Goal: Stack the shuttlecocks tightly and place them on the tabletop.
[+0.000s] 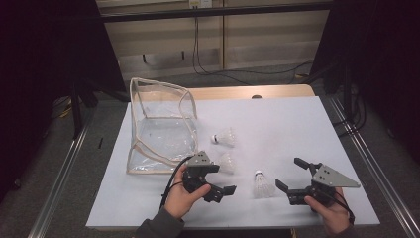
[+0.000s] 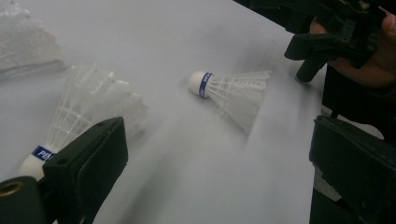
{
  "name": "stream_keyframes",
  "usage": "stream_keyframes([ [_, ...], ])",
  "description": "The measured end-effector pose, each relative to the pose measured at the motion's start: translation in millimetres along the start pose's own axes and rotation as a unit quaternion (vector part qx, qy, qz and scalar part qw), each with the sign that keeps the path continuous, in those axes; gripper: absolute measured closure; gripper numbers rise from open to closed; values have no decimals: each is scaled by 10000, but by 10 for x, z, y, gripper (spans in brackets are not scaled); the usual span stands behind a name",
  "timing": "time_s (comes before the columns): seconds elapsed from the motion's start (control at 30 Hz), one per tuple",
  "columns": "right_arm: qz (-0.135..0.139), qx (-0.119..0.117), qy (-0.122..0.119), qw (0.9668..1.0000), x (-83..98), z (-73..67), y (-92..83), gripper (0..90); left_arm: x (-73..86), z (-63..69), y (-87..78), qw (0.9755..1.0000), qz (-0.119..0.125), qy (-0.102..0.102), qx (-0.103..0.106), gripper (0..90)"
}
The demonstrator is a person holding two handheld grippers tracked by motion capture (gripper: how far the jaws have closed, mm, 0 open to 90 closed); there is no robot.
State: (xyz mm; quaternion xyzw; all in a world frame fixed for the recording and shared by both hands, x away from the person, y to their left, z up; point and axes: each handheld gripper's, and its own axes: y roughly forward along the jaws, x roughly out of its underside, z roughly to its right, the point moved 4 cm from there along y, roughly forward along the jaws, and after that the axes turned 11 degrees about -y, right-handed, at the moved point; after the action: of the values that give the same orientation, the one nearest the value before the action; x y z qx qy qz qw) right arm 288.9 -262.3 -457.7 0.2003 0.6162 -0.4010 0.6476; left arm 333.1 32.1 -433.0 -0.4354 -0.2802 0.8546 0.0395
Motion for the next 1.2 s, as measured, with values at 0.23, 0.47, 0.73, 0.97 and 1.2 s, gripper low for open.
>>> stream_keyframes([
  [0.23,-1,-1,3,10000,-4,-4,4,28,21,-56,-99,10000,40,29,-61,50],
  [0.47,-8,9,3,10000,-4,-3,3,28,75,-91,-146,9999,21,97,-92,50],
  [0.73,-29,-24,-39,10000,-13,-9,21,29,133,-141,-304,9999,137,76,-44,56],
  [0.97,-14,-10,-49,10000,-23,-8,20,29,177,-167,-432,9996,217,123,102,48],
  [1.2,-20,14,-27,10000,-25,-5,10,29,218,-221,-524,9994,270,211,87,44],
])
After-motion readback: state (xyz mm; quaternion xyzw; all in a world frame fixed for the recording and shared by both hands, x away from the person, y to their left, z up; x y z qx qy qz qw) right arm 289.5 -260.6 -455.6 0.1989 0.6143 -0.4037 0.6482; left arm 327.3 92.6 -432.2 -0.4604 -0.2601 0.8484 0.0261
